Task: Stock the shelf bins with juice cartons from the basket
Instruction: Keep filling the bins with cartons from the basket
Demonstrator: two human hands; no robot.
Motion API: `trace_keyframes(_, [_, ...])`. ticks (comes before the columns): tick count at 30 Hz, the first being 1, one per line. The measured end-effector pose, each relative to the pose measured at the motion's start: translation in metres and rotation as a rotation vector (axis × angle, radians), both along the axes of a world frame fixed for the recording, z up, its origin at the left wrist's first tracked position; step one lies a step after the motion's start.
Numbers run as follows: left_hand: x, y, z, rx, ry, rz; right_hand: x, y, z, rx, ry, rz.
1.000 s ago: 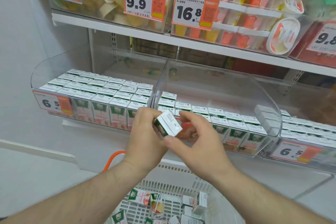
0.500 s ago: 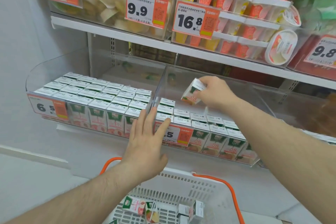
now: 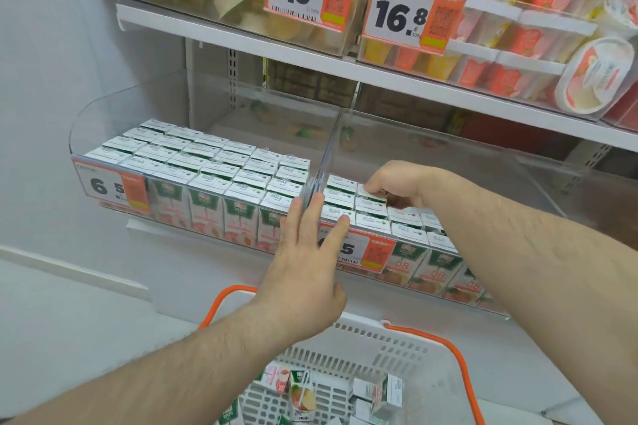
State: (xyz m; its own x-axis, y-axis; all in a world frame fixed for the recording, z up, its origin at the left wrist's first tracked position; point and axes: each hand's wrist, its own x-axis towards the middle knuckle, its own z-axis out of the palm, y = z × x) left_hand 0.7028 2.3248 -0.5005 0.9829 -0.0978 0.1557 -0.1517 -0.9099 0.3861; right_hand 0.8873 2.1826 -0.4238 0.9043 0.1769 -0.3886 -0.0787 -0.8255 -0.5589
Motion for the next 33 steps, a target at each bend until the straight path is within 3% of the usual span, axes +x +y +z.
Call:
trace_keyframes(5, [0.001,-0.002,-0.001,0.003,0.002,0.007,0.003,0.002,-0.005,-0.052,-0.008,0.001])
trace_keyframes(10, [-0.001,-0.002,0.002,0.07,-0.003,0.024,-0.006,0.001,-0.006,-0.197,-0.141,0.057])
trace_keyframes(14, [-0.006,0.002,-0.003,0.11,-0.242,0.014,-0.02,-0.003,-0.006,-0.308,-0.352,0.028])
trace_keyframes(16, [-0.009,0.005,-0.007,0.061,-0.349,-0.024,-0.034,-0.007,-0.006,-0.35,-0.479,-0.031])
trace_keyframes(20, [-0.019,0.006,-0.006,-0.015,-0.324,-0.099,-0.066,-0.012,-0.01,-0.396,-0.894,0.0])
trace_keyframes(24, [-0.031,0.005,-0.007,-0.078,-0.119,-0.16,-0.101,-0.01,-0.033,-0.229,-1.408,0.184])
trace_keyframes(26, [-0.033,0.007,-0.012,-0.093,0.025,-0.155,-0.121,-0.009,-0.048,-0.085,-1.557,0.262])
trace_keyframes(29, [-0.035,0.015,-0.028,-0.025,0.196,-0.149,-0.154,-0.007,-0.08,0.096,-1.51,0.398])
trace_keyframes(33, [-0.039,0.032,-0.055,0.028,0.344,-0.113,-0.184,-0.007,-0.133,0.134,-1.163,0.385])
